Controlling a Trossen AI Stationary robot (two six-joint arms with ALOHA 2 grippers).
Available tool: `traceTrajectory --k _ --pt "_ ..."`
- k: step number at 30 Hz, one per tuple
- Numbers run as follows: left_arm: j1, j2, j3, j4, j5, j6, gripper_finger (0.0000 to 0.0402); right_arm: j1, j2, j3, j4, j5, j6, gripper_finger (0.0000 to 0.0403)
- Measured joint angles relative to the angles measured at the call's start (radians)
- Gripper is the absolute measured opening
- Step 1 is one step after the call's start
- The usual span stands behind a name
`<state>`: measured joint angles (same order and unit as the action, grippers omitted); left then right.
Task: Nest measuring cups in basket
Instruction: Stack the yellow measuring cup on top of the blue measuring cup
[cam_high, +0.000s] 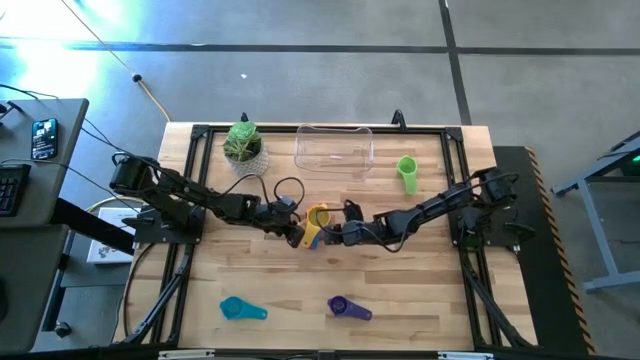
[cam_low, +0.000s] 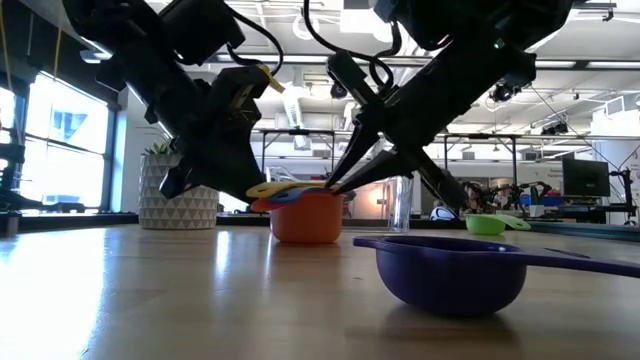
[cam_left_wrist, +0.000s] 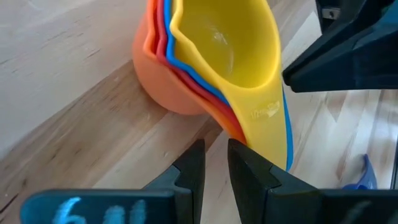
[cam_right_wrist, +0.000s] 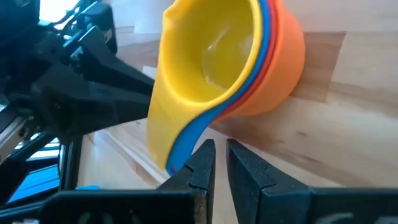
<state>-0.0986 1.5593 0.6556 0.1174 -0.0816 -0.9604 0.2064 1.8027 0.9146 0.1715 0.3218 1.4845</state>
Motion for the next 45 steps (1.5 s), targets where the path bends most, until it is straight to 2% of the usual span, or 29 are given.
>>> traceTrajectory --k 13,21,29,45 --pt "0.0 0.022 0.0 0.021 -0.018 -0.035 0.006 -0.025 0.0 0.0 0.006 -0.042 0.024 0.0032" --pt "0.0 0.1 0.0 0.135 0.047 -0.08 0.006 -0.021 -0.001 0.0 -0.005 -0.066 0.044 0.0032" --pt "0.0 0.102 0.0 0.191 0.048 -0.085 0.006 -0.021 -0.001 0.0 -0.017 -0.087 0.045 0.0032" --pt "0.001 0.094 0.0 0.188 0.054 -0.064 0.006 -0.021 -0.015 0.0 -0.043 -0.111 0.032 0.0032"
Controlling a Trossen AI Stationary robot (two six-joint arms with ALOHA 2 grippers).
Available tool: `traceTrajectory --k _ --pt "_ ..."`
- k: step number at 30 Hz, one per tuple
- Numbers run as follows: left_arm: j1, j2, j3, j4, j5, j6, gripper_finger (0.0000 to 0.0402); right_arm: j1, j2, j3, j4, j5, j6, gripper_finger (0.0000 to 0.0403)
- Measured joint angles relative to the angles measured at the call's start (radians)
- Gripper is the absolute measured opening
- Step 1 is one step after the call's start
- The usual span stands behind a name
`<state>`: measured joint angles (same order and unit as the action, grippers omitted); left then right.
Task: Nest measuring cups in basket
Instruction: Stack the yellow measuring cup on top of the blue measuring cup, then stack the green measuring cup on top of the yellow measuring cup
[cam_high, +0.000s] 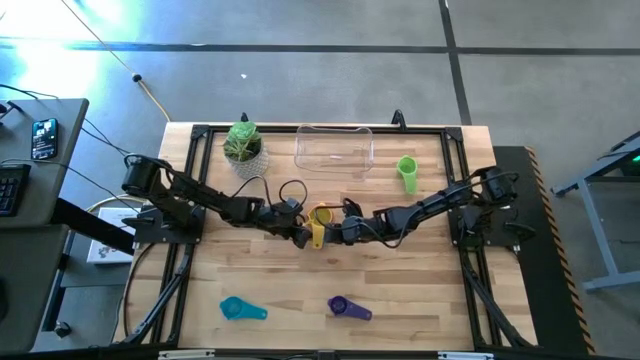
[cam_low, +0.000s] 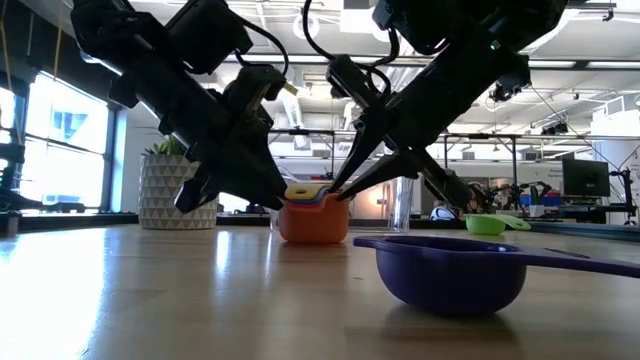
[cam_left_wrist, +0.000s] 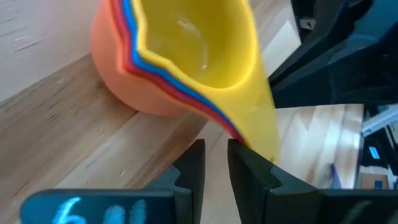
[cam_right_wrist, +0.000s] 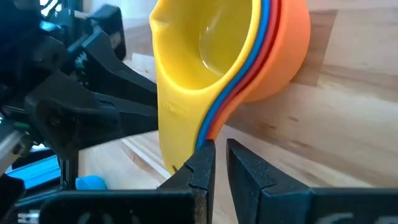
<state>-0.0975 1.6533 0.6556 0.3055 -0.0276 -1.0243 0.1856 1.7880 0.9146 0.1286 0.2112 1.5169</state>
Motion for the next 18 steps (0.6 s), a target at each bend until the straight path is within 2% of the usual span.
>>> traceTrajectory --k 4,9,18 --pt "0.0 -0.027 0.001 -0.019 0.019 0.029 0.006 0.0 -0.041 0.0 -0.092 -0.032 -0.016 0.0032" --pt "0.0 -0.077 0.0 -0.096 0.019 0.075 0.006 0.002 -0.114 0.0 -0.189 -0.012 -0.033 0.0032" --pt "0.0 -0.249 0.002 -0.224 -0.024 0.236 0.006 -0.004 -0.29 0.0 -0.357 0.169 -0.062 0.0032"
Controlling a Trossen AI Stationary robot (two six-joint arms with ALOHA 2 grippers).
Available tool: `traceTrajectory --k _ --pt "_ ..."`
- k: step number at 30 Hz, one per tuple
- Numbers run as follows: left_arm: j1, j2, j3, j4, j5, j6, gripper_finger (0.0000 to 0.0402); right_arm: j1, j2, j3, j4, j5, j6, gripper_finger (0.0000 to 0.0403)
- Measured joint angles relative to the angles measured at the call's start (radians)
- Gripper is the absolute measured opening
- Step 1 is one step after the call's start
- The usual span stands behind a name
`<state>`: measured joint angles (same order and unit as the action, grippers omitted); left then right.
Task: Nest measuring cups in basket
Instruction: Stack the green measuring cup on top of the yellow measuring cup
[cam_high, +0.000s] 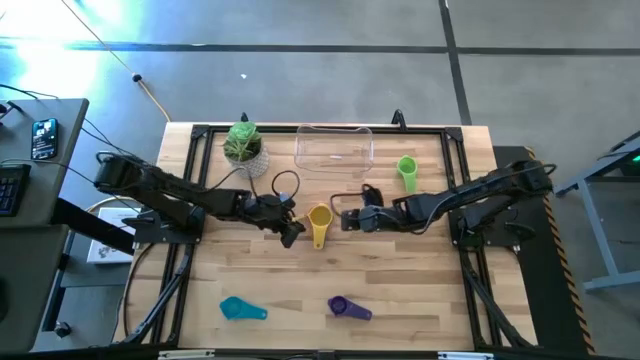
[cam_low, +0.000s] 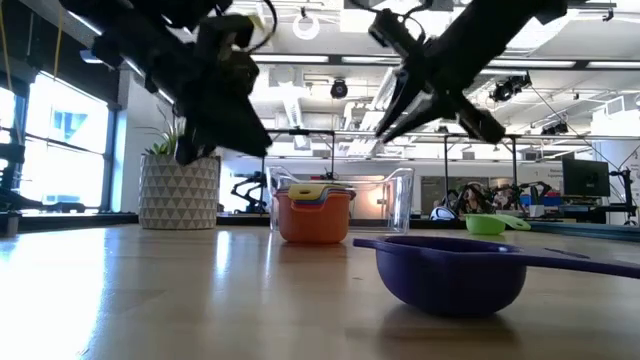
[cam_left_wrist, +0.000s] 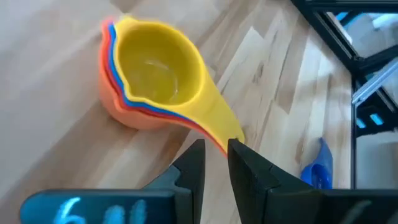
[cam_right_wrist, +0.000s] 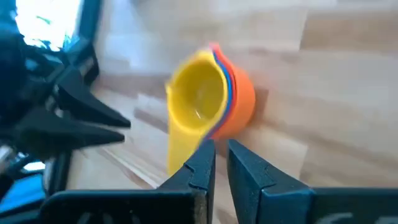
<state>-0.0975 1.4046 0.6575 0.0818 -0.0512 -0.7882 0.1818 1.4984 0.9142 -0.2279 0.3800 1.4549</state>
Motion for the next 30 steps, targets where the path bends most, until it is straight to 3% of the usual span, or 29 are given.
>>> traceTrajectory --k 12,22,30 --pt "0.076 -0.279 -0.001 -0.204 -0.017 0.17 0.006 -0.096 -0.23 0.0 -0.2 0.196 -0.209 0.0032" --pt "0.189 -0.436 -0.002 -0.31 -0.017 0.218 0.006 -0.301 -0.362 0.0 -0.365 0.182 -0.489 0.0032" --pt "0.285 -0.503 -0.002 -0.434 -0.055 0.238 0.006 -0.517 -0.387 0.0 -0.392 0.023 -0.69 0.0033"
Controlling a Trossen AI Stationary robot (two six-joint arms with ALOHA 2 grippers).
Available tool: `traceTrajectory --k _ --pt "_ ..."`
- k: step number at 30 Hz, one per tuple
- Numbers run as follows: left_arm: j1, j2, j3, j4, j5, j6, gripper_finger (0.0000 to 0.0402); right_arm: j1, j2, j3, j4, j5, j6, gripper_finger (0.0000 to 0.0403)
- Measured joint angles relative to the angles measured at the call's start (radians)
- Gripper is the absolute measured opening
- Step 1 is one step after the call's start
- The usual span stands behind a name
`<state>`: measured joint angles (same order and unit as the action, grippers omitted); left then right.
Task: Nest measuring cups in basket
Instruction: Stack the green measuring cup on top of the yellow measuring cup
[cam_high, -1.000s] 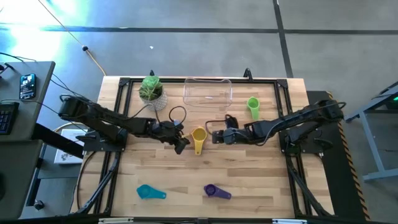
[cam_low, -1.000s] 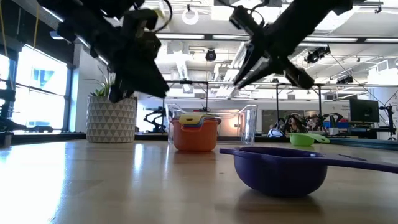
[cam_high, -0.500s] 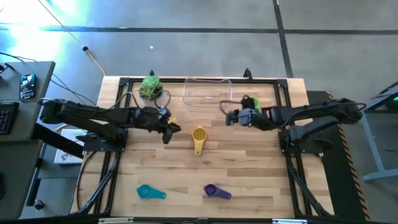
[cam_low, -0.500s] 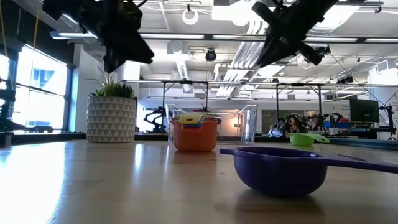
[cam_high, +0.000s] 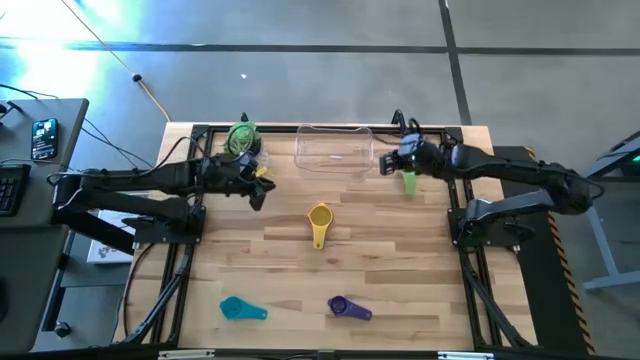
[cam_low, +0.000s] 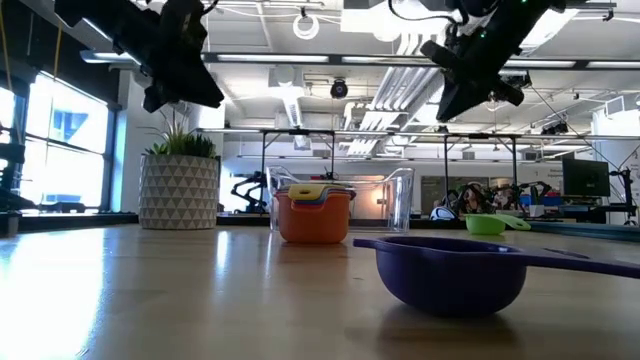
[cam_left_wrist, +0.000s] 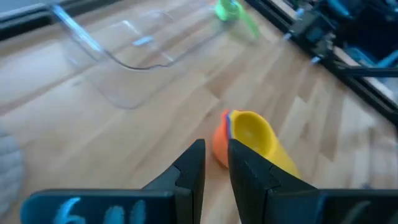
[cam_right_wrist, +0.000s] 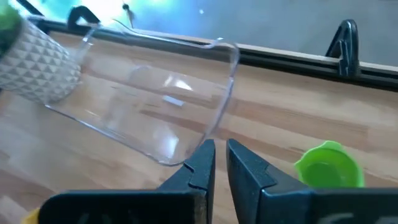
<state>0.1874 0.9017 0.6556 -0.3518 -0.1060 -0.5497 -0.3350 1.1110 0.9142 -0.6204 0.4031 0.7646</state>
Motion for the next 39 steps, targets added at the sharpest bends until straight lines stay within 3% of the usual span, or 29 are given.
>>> traceTrajectory --k 6,10,15,25,39 --pt "0.076 -0.007 0.0 -0.019 -0.007 0.012 0.006 -0.157 0.009 0.0 -0.009 -0.125 -0.13 0.007" --pt "0.124 -0.006 0.0 -0.019 -0.009 0.012 0.006 -0.24 0.018 0.0 -0.019 -0.154 -0.173 0.01" --pt "0.181 -0.006 0.0 -0.019 -0.011 0.022 0.006 -0.31 0.081 0.0 -0.075 -0.226 -0.252 0.0108" --pt "0.247 -0.006 0.0 -0.018 -0.014 0.028 0.006 -0.327 0.253 0.0 -0.119 -0.349 -0.406 0.0103" --pt "0.251 -0.006 0.0 -0.018 -0.013 0.03 0.006 -0.326 0.409 0.0 -0.142 -0.324 -0.426 0.0103"
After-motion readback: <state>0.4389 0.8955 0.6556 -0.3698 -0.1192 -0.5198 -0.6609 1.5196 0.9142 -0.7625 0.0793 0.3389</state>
